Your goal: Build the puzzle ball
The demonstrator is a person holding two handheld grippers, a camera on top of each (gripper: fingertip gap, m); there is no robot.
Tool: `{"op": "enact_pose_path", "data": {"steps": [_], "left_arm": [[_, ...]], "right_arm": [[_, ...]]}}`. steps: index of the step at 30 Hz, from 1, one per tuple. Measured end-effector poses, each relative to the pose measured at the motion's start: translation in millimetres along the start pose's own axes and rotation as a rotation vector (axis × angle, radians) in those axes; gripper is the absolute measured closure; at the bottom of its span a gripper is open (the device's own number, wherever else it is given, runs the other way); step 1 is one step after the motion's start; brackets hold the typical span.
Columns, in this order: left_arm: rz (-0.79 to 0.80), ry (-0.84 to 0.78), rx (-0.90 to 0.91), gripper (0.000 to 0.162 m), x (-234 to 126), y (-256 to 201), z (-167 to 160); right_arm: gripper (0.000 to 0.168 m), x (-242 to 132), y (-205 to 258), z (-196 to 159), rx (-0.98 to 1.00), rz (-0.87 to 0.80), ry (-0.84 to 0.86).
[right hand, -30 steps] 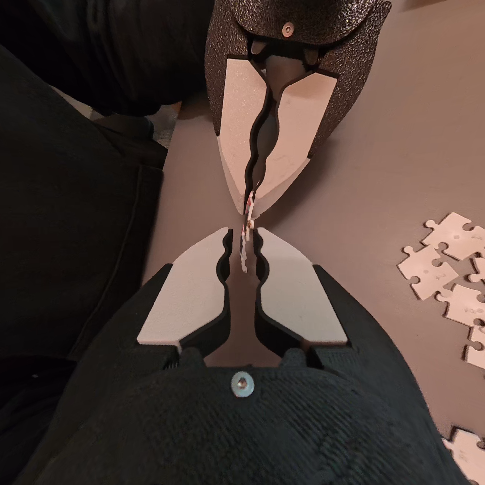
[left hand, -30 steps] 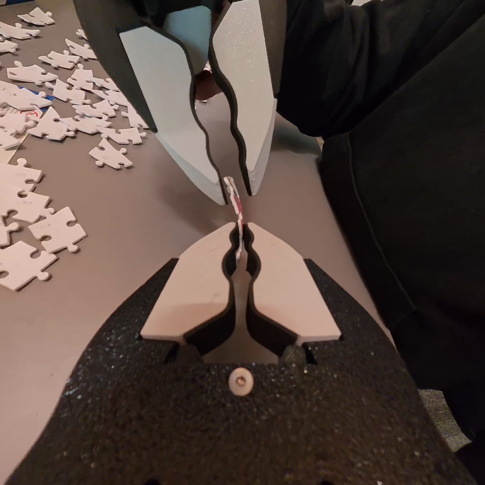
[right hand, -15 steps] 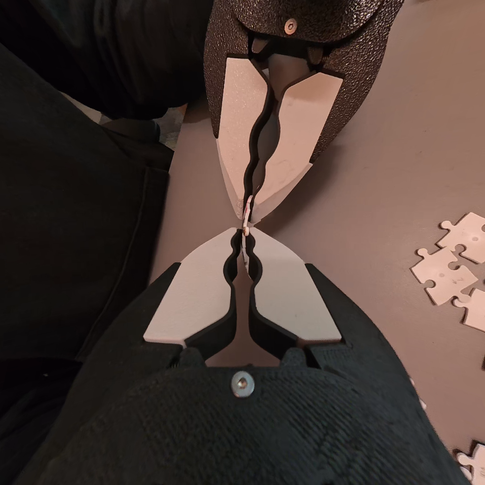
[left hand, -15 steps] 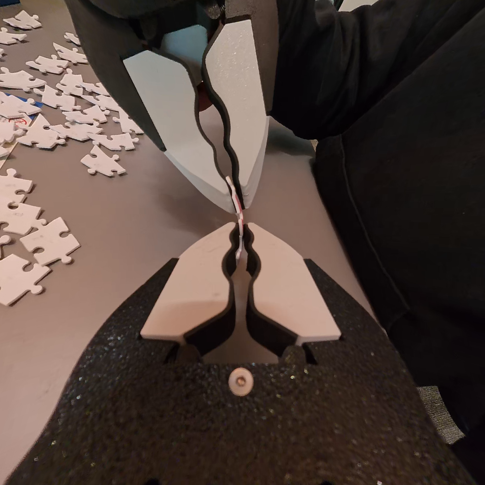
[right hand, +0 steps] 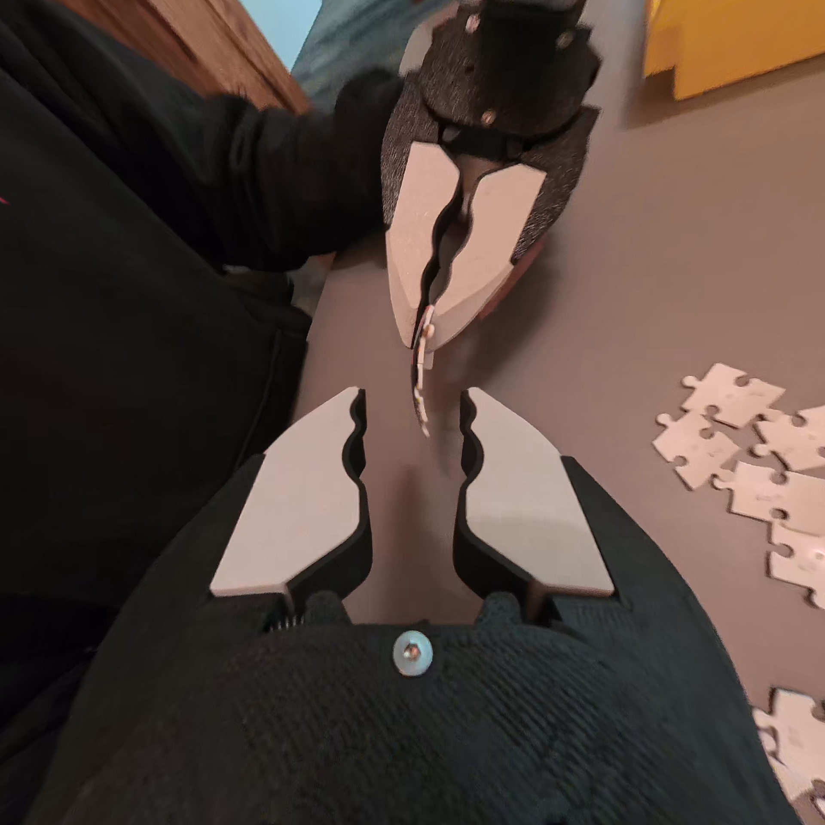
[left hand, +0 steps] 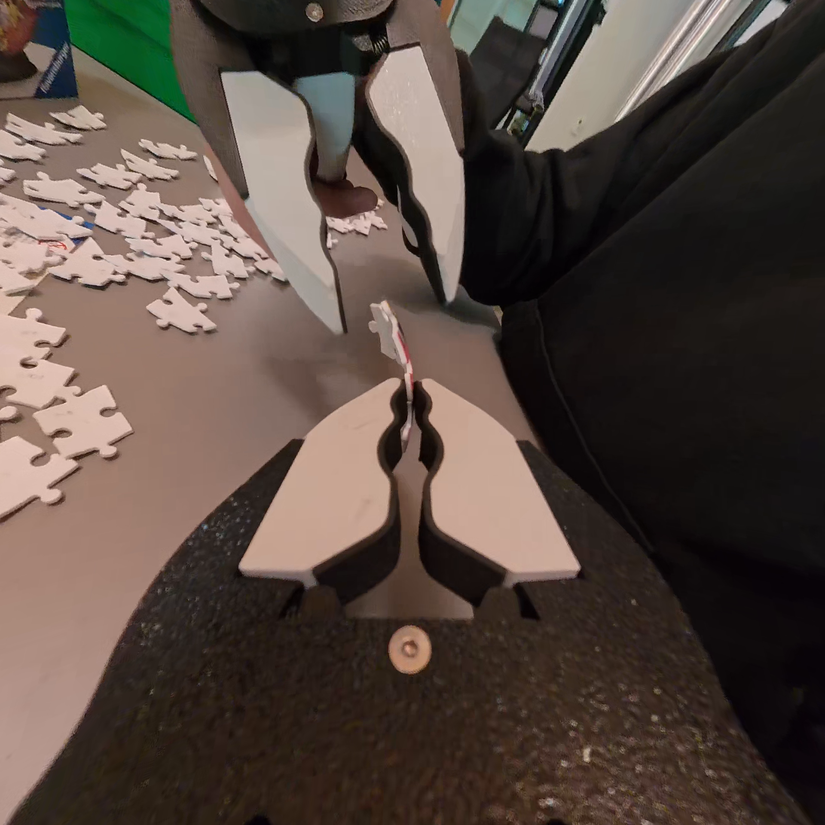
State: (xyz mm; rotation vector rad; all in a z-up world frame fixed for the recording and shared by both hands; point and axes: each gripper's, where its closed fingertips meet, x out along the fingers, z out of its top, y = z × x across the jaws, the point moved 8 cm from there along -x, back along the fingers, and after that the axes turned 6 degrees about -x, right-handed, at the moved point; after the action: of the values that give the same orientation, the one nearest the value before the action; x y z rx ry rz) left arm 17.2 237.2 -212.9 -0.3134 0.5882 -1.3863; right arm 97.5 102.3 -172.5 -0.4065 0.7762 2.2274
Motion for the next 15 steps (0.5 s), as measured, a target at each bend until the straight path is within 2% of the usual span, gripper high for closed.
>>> {"op": "enact_pose_path", "data": {"steps": [5,7,11,13,15], "left_arm": [[0.011,-0.152,-0.031,0.160,-9,2,7],[0.028,-0.266,-0.062,0.160,-15,3,12],[0.034,-0.523,-0.121,0.161,-29,4,21],[0.046,-0.604,-0.119,0.161,-35,3,24],[0.077,-0.650,-0.093,0.161,-41,1,25]], "right_arm": [[0.126,-25,-9,1,0.043,-0.184,-0.145],[0.126,-37,-12,-1,0.065,-0.303,-0.223],[0.128,-50,-8,-5,0.008,-0.432,-0.376],[0.129,-49,-6,-10,-0.012,-0.469,-0.382],[0.129,-45,-10,-19,-0.003,-0.545,-0.314]]}}
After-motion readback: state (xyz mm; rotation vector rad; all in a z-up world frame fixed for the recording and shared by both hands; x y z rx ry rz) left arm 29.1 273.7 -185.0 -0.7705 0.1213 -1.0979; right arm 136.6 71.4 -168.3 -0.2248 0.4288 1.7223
